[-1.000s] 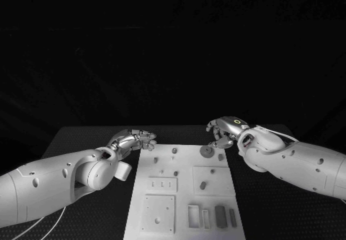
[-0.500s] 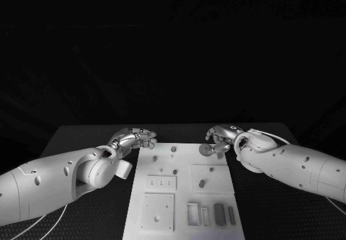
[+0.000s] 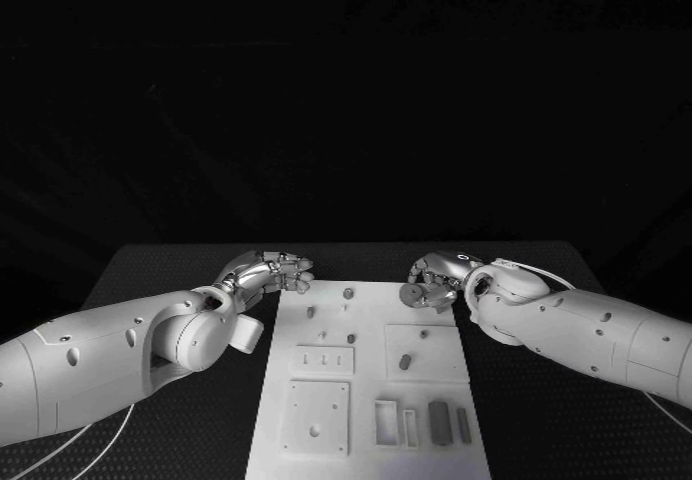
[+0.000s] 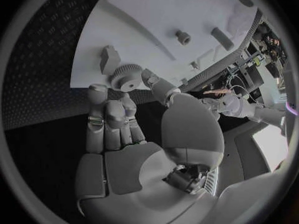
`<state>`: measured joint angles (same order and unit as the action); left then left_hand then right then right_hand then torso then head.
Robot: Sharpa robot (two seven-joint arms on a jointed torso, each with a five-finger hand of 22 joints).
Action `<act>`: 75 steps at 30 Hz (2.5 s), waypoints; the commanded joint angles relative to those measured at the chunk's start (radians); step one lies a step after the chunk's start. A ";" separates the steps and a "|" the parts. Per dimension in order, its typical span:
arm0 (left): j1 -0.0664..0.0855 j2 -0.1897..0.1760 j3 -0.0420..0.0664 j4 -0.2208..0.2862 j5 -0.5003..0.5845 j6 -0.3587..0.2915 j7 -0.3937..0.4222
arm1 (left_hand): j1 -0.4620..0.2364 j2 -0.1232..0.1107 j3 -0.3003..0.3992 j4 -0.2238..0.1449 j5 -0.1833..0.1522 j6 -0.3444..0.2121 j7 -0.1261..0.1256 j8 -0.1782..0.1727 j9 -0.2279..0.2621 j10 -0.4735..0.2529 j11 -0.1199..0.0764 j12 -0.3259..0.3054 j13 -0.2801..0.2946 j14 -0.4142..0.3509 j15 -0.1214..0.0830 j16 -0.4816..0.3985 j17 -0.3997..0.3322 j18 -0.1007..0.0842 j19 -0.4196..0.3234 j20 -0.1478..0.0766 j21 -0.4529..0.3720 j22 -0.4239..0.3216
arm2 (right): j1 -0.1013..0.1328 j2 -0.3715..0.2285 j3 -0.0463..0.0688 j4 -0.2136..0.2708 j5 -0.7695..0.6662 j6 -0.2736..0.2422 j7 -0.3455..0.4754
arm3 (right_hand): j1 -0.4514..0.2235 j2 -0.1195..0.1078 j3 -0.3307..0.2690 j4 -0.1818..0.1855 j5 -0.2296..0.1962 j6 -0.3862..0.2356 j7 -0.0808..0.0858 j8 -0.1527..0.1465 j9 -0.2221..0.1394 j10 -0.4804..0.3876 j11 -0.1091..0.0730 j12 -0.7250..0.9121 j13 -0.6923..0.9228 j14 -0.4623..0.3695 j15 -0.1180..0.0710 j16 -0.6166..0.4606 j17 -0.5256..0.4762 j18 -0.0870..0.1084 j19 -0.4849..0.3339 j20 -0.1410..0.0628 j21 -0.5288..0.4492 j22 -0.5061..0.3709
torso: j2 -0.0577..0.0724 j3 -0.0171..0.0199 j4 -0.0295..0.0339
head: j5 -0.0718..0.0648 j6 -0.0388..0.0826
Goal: Assemble the parts on the task board
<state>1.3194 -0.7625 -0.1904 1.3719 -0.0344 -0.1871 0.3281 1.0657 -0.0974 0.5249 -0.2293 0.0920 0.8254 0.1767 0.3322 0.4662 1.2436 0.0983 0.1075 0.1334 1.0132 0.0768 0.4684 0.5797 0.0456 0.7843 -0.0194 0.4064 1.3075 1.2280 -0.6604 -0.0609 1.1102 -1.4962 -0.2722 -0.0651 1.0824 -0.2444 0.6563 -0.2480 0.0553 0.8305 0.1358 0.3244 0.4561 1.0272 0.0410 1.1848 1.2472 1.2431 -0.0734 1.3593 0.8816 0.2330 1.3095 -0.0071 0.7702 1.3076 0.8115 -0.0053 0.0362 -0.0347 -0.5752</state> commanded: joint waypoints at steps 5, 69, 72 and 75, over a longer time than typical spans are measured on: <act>0.000 0.001 0.001 0.004 0.002 0.017 0.011 | -0.009 0.003 0.005 -0.001 -0.006 0.000 0.002 -0.006 0.001 -0.001 0.005 -0.006 0.001 -0.001 0.004 -0.005 0.001 -0.002 -0.006 0.001 0.004 0.016 | -0.001 0.004 0.000 -0.011 -0.008 0.029 0.015 | 0.007 0.030 0.050 0.019 -0.007 0.117 -0.008 0.014 0.008 -0.025 -0.023 0.009 -0.008 0.001 -0.014 -0.003 0.006 0.029 0.004 -0.003 0.008 0.021 | -0.001 0.0005 -0.0023 | 0.000 -0.003; 0.001 -0.005 0.001 0.022 0.000 0.016 0.005 | -0.012 0.004 0.005 -0.002 -0.005 -0.001 0.003 -0.008 0.002 -0.001 0.005 -0.008 0.002 -0.002 0.005 -0.006 0.002 -0.002 -0.007 0.001 0.005 0.016 | -0.026 0.014 -0.010 0.003 -0.143 -0.086 -0.005 | -0.013 0.129 0.127 -0.003 -0.007 0.208 -0.044 0.058 0.046 0.018 -0.057 0.039 -0.032 0.013 -0.044 -0.015 0.028 0.029 0.000 -0.004 0.034 0.017 | -0.002 0.0008 -0.0010 | -0.001 -0.019; 0.001 -0.006 0.001 0.021 0.000 0.015 0.006 | -0.012 0.004 0.005 -0.002 -0.005 -0.001 0.003 -0.008 0.002 -0.001 0.005 -0.009 0.002 -0.002 0.005 -0.006 0.003 -0.002 -0.007 0.001 0.005 0.016 | -0.018 0.013 -0.009 0.020 -0.166 -0.101 -0.009 | -0.014 0.128 0.130 -0.005 -0.007 0.210 -0.045 0.059 0.047 0.021 -0.058 0.041 -0.032 0.014 -0.046 -0.015 0.028 0.029 0.002 -0.005 0.034 0.016 | -0.001 0.0011 -0.0006 | 0.000 -0.018; 0.001 -0.006 0.001 0.019 0.000 0.014 0.006 | -0.012 0.004 0.005 -0.002 -0.005 -0.001 0.003 -0.008 0.002 0.000 0.005 -0.009 0.002 -0.002 0.005 -0.006 0.003 -0.002 -0.007 0.001 0.005 0.016 | -0.008 0.013 -0.007 0.042 -0.195 -0.126 -0.026 | -0.015 0.127 0.132 -0.006 -0.007 0.211 -0.046 0.059 0.048 0.022 -0.058 0.040 -0.033 0.015 -0.046 -0.016 0.028 0.029 0.003 -0.006 0.034 0.016 | -0.002 0.0011 0.0001 | 0.000 -0.016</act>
<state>1.3196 -0.7689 -0.1900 1.3896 -0.0350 -0.1824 0.3250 1.0619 -0.0935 0.5249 -0.2293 0.0920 0.8253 0.1767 0.3283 0.4666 1.2436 0.0983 0.1035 0.1339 1.0132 0.0768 0.4684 0.5807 0.0456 0.7843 -0.0193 0.4063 1.3079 1.2166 -0.6481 -0.0692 1.1419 -1.6323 -0.3610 -0.0673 1.0717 -0.1208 0.7838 -0.2501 0.0464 0.8391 0.1263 0.3804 0.4875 1.0506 -0.0112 1.2225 1.2142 1.2577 -0.1156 1.3468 0.9089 0.2479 1.3096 -0.0074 0.7975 1.3073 0.8097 -0.0041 0.0354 -0.0351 -0.5925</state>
